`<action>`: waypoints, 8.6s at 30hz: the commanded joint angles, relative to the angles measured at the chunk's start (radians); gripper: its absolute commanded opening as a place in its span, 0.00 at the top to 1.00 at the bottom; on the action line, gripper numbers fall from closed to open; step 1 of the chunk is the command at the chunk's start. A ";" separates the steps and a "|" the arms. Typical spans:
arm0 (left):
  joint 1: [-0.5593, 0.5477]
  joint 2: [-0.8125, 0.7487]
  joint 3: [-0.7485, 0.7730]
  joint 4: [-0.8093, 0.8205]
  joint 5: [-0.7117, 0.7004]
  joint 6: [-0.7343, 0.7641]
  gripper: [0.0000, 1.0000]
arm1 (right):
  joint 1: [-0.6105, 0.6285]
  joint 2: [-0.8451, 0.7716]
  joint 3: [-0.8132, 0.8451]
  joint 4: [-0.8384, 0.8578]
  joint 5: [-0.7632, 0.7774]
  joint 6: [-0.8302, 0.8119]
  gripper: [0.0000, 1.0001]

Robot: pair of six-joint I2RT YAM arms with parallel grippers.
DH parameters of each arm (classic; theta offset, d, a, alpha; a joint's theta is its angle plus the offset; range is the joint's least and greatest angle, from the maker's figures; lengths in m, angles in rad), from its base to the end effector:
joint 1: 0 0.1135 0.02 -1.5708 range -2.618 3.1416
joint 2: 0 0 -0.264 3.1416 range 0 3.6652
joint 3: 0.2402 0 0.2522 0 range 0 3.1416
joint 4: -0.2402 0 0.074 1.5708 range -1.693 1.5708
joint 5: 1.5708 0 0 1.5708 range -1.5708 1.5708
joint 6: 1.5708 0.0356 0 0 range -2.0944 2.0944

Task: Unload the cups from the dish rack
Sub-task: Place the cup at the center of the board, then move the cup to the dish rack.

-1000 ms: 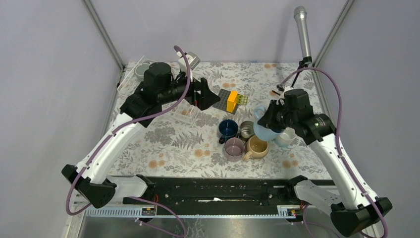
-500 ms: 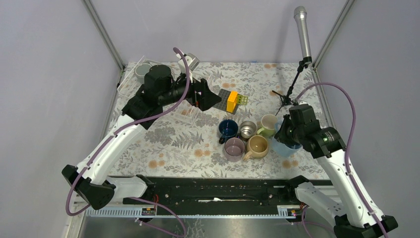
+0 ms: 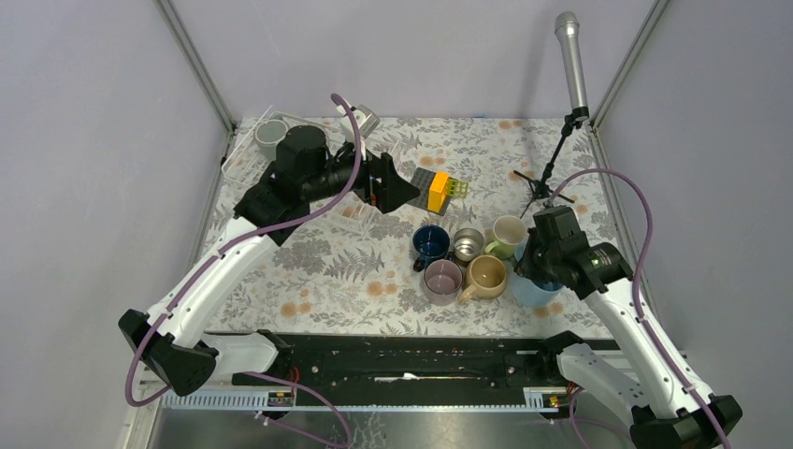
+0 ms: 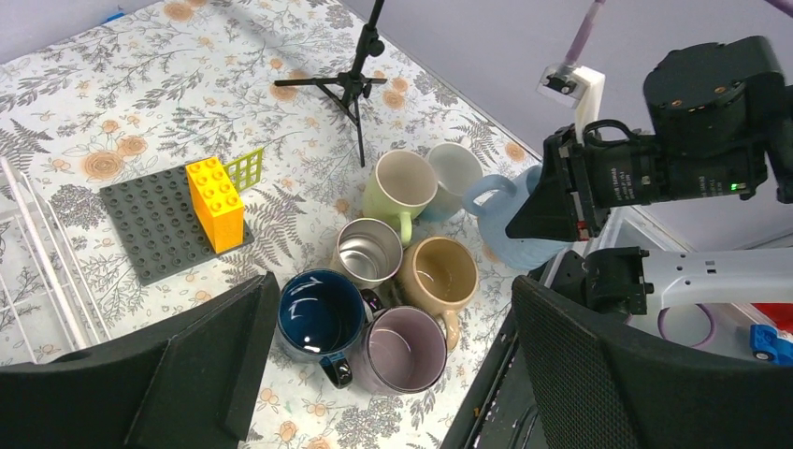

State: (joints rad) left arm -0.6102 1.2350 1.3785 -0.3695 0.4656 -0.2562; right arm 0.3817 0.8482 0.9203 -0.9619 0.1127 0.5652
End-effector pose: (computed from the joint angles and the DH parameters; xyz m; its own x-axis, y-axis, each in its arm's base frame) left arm 0.2121 -0.1678 0.4335 -0.3983 0.0022 -0.9173 0.7957 0.4984 -0.3443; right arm 0.1447 0.0537 0.3040 -0.7719 0.2636 -0.5785 0.1291 0.9560 0.2634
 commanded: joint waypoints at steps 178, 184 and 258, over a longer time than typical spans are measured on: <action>0.532 1.201 1.010 -0.123 -0.554 0.048 0.01 | 0.088 0.404 0.142 0.424 -0.264 -0.035 0.00; 0.532 1.190 0.995 -0.138 -0.519 0.051 0.01 | 0.087 0.398 0.128 0.428 -0.269 -0.030 0.00; 0.391 0.957 0.697 -0.189 -0.470 0.121 0.01 | 0.087 0.271 0.021 0.431 -0.262 -0.008 0.00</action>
State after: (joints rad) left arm -0.2028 2.2776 2.1067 -0.5552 -0.0296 -0.1547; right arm 0.4595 1.1511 0.9489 -0.5468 -0.1505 0.5507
